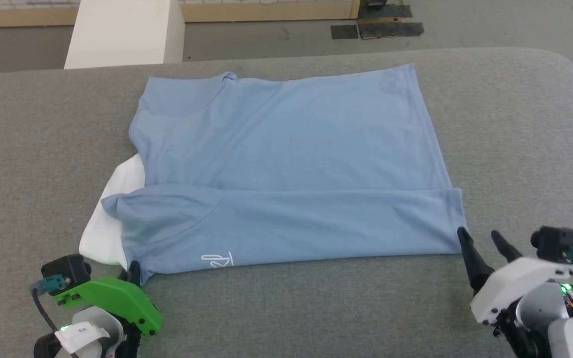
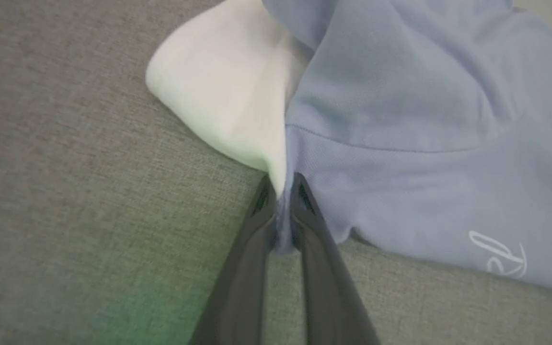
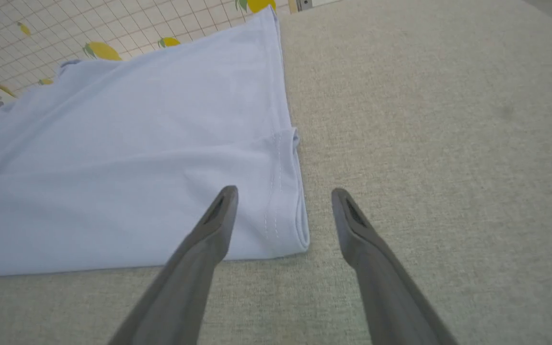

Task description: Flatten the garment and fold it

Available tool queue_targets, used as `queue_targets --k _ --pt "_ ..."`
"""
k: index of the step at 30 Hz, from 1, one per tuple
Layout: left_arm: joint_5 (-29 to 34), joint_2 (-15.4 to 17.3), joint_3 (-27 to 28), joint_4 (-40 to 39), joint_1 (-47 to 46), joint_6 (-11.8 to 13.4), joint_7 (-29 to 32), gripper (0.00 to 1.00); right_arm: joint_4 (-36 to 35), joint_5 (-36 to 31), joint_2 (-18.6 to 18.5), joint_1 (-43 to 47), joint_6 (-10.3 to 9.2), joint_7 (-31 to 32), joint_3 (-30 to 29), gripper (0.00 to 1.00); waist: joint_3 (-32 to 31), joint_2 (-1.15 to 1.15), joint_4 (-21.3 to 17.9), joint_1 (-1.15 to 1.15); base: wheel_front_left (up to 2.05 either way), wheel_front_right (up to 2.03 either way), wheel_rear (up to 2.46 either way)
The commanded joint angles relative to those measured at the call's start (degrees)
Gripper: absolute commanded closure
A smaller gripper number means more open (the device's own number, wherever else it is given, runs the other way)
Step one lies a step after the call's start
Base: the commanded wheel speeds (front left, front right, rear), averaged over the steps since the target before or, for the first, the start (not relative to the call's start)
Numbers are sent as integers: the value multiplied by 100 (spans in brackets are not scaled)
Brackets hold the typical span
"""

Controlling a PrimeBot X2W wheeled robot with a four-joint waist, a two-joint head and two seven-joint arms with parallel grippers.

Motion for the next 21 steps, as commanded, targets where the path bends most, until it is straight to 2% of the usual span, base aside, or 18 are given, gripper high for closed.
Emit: queue_targets --k 1,9,11,12,13,14,15,16,21 --pt "71 -33 -57 20 -42 -32 -5 100 116 65 10 -197 -8 343 -67 0 45 0 60 0 0 0 0" --pt "127 -58 -181 -8 -166 -148 -47 100 481 -421 10 -711 -8 2334 -349 0 176 0 244 0 0 0 0" --pt "137 -60 -203 -4 -181 -176 -65 100 465 -450 10 -768 -8 2696 -375 22 191 0 271 0 0 0 0" --pt "141 -62 -211 -4 -187 -187 -75 100 437 -460 10 -784 -8 2800 -388 54 198 0 282 0 0 0 0" --pt "142 -66 -220 -3 -190 -201 -86 100 405 -469 10 -798 -8 2914 -401 62 204 0 292 0 0 0 0" --pt "142 -68 -227 -1 -194 -213 -95 100 385 -475 10 -804 -8 2991 -410 80 207 0 300 0 0 0 0" --pt "149 -67 -234 3 -199 -223 -111 100 355 -478 10 -806 -8 3059 -419 94 205 0 307 0 0 0 0" --pt "154 -66 -241 9 -200 -232 -121 100 332 -476 10 -800 -8 3096 -429 100 199 0 311 0 0 0 0" --pt "257 -62 -229 -2 -183 -274 -409 100 55 -302 10 -678 -8 2718 -425 100 37 0 325 0 0 0 0"
